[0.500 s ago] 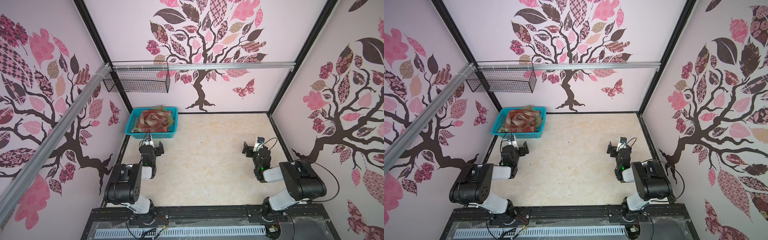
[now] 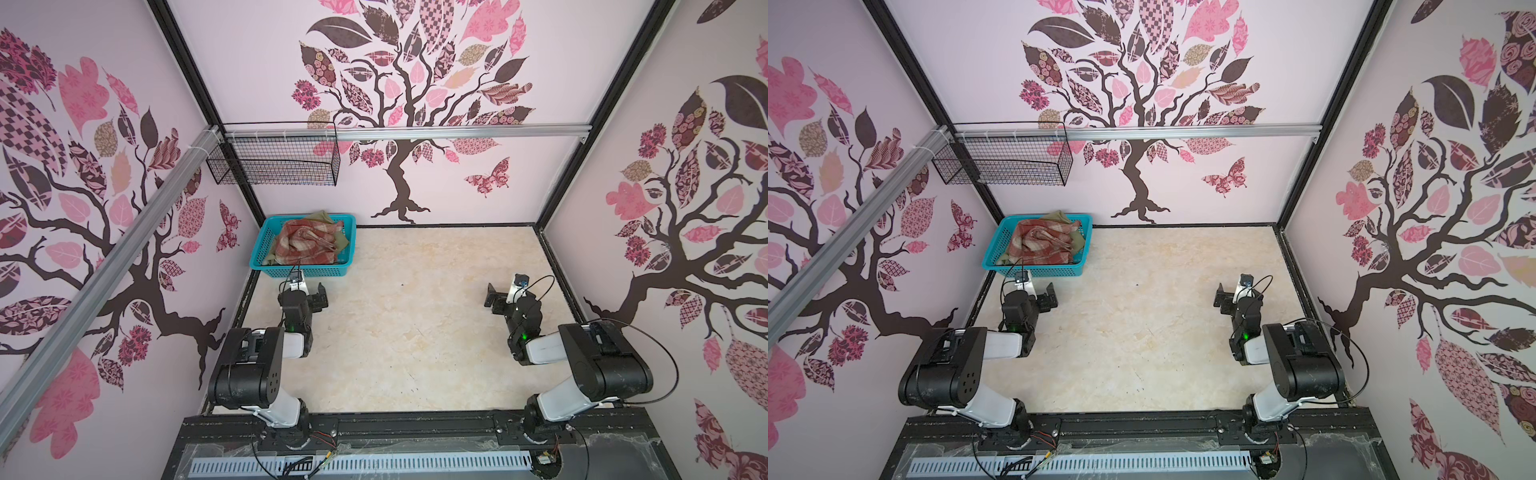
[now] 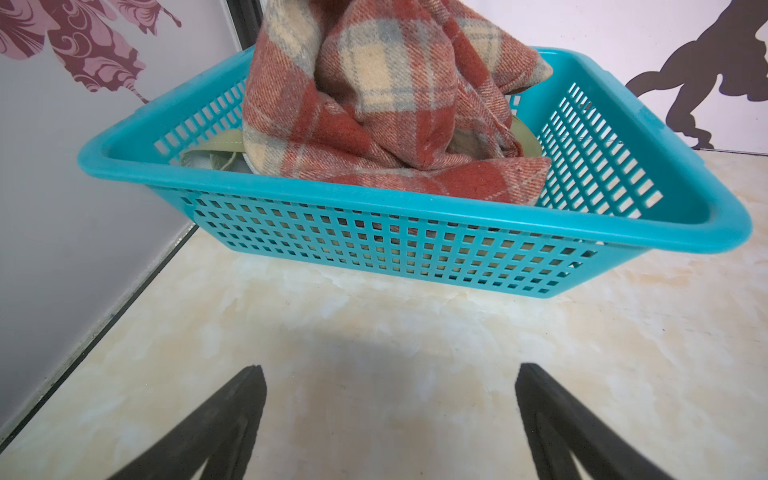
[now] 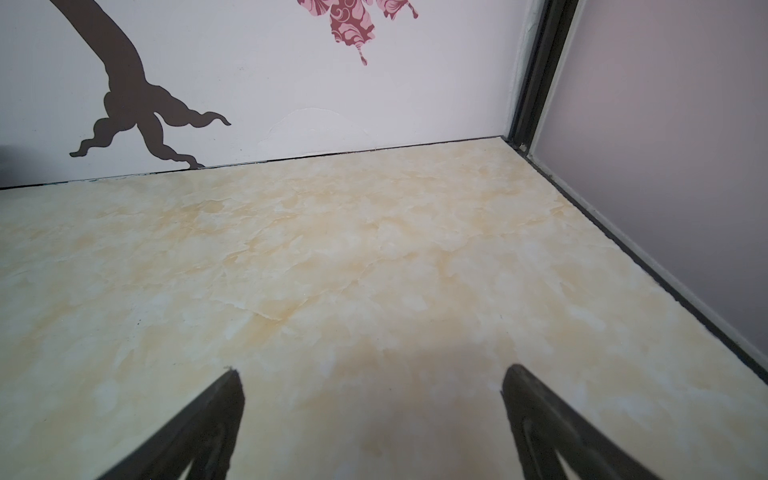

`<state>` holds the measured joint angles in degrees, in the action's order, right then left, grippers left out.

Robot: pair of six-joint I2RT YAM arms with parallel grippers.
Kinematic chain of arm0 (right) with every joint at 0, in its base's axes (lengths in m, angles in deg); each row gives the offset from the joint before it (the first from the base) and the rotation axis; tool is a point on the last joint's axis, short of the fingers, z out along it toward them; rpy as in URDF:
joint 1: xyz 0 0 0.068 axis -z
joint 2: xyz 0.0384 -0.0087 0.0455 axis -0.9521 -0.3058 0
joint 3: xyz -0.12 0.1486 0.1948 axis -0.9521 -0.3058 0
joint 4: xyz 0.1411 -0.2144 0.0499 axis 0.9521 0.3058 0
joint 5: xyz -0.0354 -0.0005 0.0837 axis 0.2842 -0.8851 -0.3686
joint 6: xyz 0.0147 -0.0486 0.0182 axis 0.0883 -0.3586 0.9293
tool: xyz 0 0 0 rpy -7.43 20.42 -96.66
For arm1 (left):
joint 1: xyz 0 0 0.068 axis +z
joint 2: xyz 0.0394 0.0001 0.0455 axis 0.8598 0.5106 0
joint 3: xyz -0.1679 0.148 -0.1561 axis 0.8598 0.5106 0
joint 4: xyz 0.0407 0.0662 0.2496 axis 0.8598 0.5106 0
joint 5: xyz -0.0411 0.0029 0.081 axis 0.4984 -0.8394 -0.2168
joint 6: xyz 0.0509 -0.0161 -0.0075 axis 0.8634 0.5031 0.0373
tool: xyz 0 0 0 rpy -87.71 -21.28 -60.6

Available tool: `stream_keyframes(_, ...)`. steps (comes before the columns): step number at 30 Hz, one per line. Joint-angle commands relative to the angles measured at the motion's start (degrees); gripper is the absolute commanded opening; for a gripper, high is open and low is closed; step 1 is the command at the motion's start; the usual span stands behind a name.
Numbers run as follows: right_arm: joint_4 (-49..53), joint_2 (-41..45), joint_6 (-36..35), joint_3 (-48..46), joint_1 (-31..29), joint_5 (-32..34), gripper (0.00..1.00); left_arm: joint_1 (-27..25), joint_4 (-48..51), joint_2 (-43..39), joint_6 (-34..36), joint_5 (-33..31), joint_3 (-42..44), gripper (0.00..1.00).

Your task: Fold and stack the skirts

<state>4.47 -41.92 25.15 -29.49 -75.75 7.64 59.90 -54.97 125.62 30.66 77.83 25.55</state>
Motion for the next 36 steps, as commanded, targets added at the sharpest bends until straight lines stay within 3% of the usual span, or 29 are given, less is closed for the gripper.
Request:
stream_keyframes(1,-1.0,-0.4,-0.5,0.4,0.1,-0.4,1.0,-0.1,-1.6,-0.2,0.3,-0.1,0.7,0.98)
stream_keyframes(26,-0.8,-0.4,-0.5,0.5,0.1,-0.5,1.0,-0.1,-1.4,-0.2,0.3,0.0,0.6,0.98)
stream_keyframes(29,-3.0,0.4,-1.4,-1.0,-0.5,-0.4,1.0,-0.1,-2.1,-0.4,0.4,0.5,0.3,0.79)
stream_keyframes(31,-5.6,2.3,-1.6,-2.4,-2.2,5.6,1.0,-0.2,10.4,-4.1,1.0,1.1,-3.9,0.68)
stream_keyframes(33,3.4,6.9,-1.8,0.4,-2.6,6.6,1.0,-0.4,20.9,-7.5,-0.2,-0.7,-8.3,0.57)
stream_keyframes(36,19.4,11.8,-1.7,7.7,-4.5,9.5,0.99,-0.9,26.6,-11.2,-4.6,-7.1,-11.1,0.54)
